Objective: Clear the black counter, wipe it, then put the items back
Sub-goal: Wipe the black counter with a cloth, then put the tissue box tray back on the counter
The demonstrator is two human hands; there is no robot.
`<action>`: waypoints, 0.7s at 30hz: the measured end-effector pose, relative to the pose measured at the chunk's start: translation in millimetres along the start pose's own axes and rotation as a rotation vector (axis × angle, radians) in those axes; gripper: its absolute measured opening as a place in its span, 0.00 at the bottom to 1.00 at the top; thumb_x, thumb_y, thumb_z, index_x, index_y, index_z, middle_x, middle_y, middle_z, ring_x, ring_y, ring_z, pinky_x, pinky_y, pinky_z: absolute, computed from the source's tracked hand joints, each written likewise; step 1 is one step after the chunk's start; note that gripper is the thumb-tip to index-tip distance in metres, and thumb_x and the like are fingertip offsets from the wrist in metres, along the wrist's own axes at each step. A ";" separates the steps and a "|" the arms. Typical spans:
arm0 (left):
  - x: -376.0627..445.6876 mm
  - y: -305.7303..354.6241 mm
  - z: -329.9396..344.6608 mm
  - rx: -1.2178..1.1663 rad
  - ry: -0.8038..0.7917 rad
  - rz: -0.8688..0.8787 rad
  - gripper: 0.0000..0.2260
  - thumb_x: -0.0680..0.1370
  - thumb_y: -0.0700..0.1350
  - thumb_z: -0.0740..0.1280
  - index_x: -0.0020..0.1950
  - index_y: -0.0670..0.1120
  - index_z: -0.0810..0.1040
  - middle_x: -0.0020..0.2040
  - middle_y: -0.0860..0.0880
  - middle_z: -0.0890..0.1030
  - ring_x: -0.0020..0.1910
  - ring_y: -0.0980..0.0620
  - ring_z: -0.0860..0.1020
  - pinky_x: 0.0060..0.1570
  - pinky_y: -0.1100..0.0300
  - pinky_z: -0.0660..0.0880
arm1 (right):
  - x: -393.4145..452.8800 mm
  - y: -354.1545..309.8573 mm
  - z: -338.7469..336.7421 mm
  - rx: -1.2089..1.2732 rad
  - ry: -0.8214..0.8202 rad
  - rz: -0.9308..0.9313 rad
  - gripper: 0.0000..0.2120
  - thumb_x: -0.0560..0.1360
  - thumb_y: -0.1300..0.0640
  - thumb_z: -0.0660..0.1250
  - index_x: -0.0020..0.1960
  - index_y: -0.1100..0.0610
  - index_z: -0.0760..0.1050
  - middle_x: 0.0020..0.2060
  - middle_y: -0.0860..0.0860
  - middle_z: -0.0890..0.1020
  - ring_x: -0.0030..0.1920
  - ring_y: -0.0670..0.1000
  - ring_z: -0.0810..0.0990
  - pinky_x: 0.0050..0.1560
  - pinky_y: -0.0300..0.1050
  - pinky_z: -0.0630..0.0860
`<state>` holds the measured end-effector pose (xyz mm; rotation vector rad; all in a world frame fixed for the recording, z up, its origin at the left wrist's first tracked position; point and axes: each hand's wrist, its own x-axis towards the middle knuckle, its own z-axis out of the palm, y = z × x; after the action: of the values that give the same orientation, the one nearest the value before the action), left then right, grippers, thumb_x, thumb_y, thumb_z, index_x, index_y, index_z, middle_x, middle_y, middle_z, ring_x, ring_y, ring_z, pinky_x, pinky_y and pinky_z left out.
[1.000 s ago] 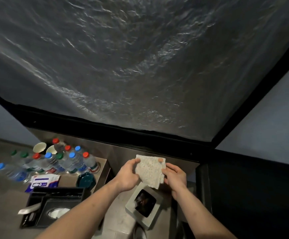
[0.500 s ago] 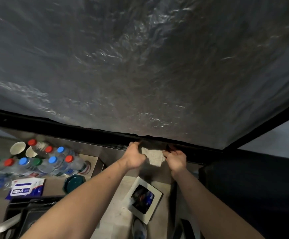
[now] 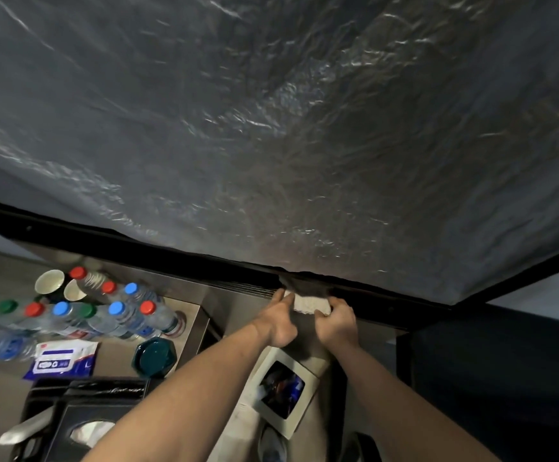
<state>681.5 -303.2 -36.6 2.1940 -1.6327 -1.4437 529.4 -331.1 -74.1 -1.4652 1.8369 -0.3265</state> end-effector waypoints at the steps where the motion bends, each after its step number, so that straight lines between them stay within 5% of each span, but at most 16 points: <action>1: 1.6 0.6 -3.1 0.011 0.004 -0.009 0.39 0.75 0.40 0.63 0.84 0.50 0.52 0.85 0.49 0.43 0.83 0.47 0.55 0.79 0.58 0.57 | 2.2 -0.3 -2.6 -0.125 -0.052 -0.036 0.22 0.78 0.57 0.69 0.71 0.60 0.75 0.67 0.57 0.77 0.70 0.60 0.71 0.70 0.48 0.67; 4: 1.3 -3.8 -5.9 0.041 0.018 -0.017 0.40 0.74 0.43 0.63 0.84 0.53 0.52 0.85 0.49 0.43 0.82 0.46 0.57 0.79 0.56 0.58 | 0.3 2.3 -8.3 -0.366 -0.127 -0.081 0.29 0.80 0.48 0.66 0.78 0.56 0.66 0.75 0.53 0.67 0.77 0.57 0.62 0.74 0.51 0.64; 8: -42.1 -28.4 5.2 0.065 0.066 0.061 0.38 0.74 0.46 0.65 0.83 0.56 0.56 0.85 0.52 0.44 0.80 0.46 0.62 0.77 0.56 0.62 | -44.6 13.4 -0.6 -0.262 -0.132 -0.197 0.39 0.77 0.48 0.69 0.83 0.54 0.57 0.83 0.53 0.54 0.79 0.60 0.59 0.76 0.53 0.62; 11: -99.8 -66.4 14.7 0.030 0.128 0.051 0.36 0.75 0.46 0.66 0.82 0.56 0.58 0.84 0.55 0.45 0.80 0.49 0.62 0.77 0.58 0.61 | -101.5 31.9 20.0 -0.162 -0.195 -0.302 0.38 0.72 0.49 0.70 0.81 0.54 0.65 0.82 0.55 0.59 0.76 0.62 0.67 0.75 0.51 0.62; 15: -181.8 -133.3 21.8 -0.056 0.216 -0.034 0.34 0.74 0.47 0.67 0.80 0.55 0.64 0.83 0.58 0.51 0.80 0.55 0.61 0.75 0.67 0.56 | -163.0 26.2 57.1 -0.022 -0.419 -0.321 0.35 0.70 0.44 0.68 0.76 0.52 0.71 0.76 0.41 0.62 0.74 0.54 0.72 0.74 0.53 0.70; 21: -275.5 -225.8 25.3 -0.258 0.362 -0.218 0.33 0.68 0.46 0.67 0.75 0.54 0.71 0.79 0.53 0.60 0.78 0.56 0.63 0.77 0.65 0.58 | -220.1 -14.7 108.3 -0.066 -0.680 -0.310 0.30 0.74 0.46 0.69 0.75 0.46 0.70 0.70 0.41 0.71 0.66 0.46 0.77 0.70 0.44 0.72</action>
<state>825.9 20.7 5.3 2.3591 -1.0607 -1.1314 628.0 -107.1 -53.0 -1.6464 1.0905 0.0895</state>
